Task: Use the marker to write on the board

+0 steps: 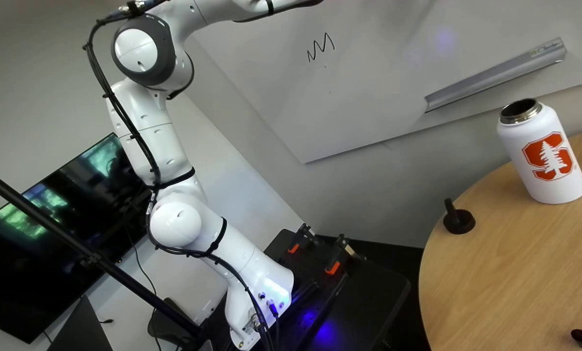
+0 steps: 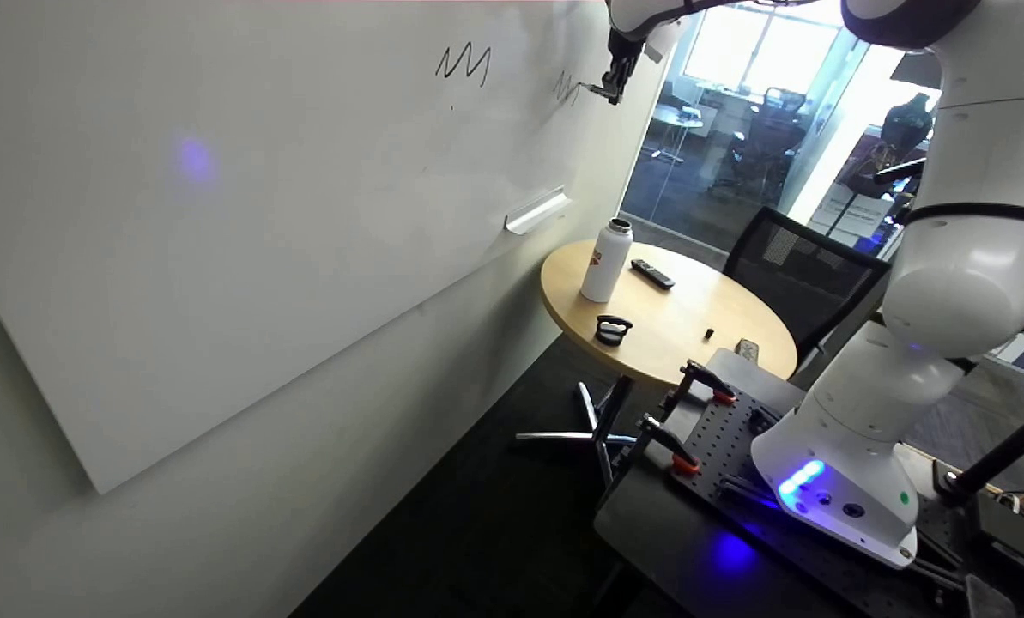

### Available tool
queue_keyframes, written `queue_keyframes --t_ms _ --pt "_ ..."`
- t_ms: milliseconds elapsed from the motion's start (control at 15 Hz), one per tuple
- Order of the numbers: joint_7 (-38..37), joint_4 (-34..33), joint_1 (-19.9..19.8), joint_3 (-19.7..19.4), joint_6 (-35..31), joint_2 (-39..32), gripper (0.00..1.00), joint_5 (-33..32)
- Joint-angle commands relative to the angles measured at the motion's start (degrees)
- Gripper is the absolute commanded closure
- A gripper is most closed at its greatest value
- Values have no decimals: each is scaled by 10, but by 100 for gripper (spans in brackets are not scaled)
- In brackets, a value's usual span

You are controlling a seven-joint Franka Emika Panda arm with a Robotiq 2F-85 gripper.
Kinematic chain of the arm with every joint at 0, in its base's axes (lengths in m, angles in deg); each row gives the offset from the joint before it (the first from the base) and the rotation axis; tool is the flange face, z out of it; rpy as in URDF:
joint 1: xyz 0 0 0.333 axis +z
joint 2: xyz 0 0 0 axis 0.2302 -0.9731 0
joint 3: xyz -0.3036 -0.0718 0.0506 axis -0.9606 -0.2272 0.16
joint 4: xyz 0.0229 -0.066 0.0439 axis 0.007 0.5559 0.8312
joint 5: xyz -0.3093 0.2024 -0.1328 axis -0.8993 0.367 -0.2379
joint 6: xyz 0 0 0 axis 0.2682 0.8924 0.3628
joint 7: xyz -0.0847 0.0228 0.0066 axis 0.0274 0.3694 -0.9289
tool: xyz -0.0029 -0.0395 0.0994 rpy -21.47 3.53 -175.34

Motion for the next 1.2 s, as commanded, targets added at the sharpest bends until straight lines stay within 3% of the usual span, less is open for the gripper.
queue_keyframes --t_ms 0,267,400,1133 --pt "23 -10 13 20 19 5 91 21" --pt "22 -1 27 29 49 2 91 9" --pt "16 44 29 25 25 39 91 -5" --pt "78 386 -2 -11 -205 256 91 -1"
